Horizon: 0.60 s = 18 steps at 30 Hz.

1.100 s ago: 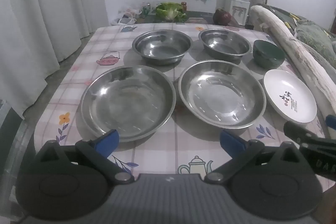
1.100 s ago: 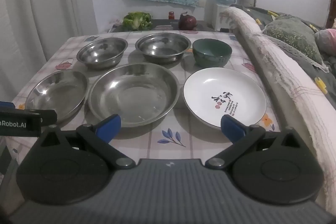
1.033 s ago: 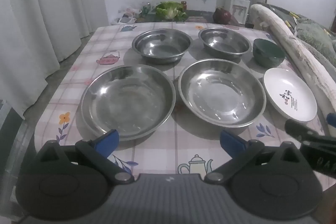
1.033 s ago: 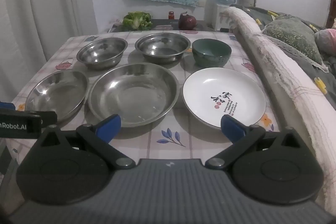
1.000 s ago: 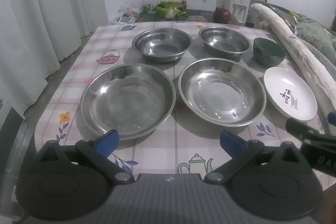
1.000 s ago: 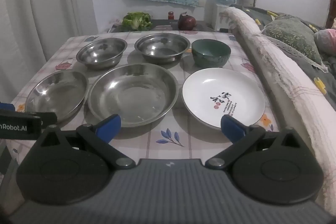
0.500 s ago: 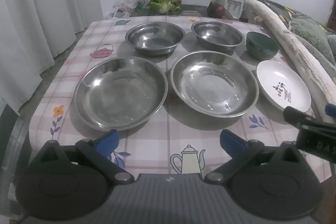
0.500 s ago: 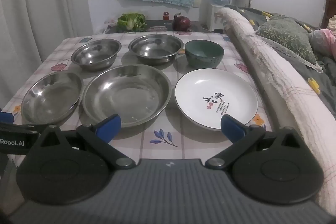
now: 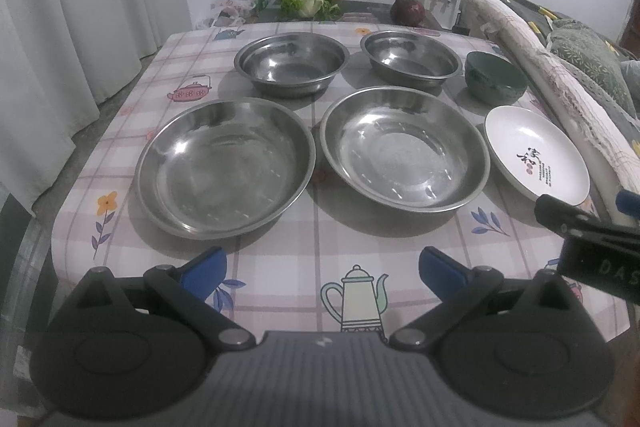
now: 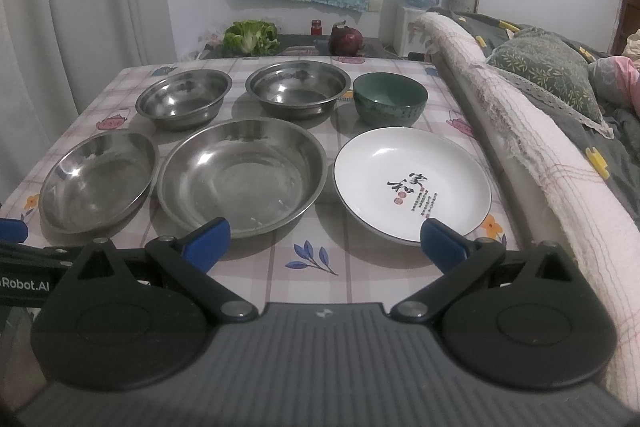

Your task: Organize plates and bowls

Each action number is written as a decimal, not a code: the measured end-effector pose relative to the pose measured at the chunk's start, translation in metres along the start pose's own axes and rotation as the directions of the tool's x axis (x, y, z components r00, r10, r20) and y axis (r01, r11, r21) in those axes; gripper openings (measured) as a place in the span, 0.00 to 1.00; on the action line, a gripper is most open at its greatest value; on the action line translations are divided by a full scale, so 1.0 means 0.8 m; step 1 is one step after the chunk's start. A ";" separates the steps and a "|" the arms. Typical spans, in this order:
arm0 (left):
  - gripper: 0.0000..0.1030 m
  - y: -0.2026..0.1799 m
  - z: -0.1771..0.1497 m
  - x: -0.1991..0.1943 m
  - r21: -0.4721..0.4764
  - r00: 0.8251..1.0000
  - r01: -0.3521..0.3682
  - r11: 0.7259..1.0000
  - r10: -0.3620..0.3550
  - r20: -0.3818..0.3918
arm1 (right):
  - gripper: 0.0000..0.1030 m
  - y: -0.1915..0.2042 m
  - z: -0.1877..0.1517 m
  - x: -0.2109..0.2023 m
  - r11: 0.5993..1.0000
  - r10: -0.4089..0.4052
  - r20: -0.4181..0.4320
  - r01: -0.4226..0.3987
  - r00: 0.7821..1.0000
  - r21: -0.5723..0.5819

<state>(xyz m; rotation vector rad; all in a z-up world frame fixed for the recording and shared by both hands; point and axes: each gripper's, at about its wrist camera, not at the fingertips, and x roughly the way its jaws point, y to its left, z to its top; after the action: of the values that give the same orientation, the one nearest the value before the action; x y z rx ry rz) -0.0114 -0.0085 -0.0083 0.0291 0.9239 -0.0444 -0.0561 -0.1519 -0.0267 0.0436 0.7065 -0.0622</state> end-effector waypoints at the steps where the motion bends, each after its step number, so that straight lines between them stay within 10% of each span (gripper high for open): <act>1: 1.00 0.000 -0.001 0.000 0.000 1.000 0.001 1.000 -0.001 0.000 | 0.99 0.000 0.000 0.000 1.000 0.001 -0.001 -0.001 1.000 0.000; 18: 1.00 0.001 0.000 0.000 -0.001 1.000 -0.001 1.000 0.001 0.000 | 0.99 0.000 0.000 0.001 1.000 0.003 -0.005 -0.003 1.000 0.001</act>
<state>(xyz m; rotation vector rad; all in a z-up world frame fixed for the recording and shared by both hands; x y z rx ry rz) -0.0111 -0.0077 -0.0083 0.0284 0.9242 -0.0432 -0.0553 -0.1516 -0.0274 0.0461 0.7110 -0.0602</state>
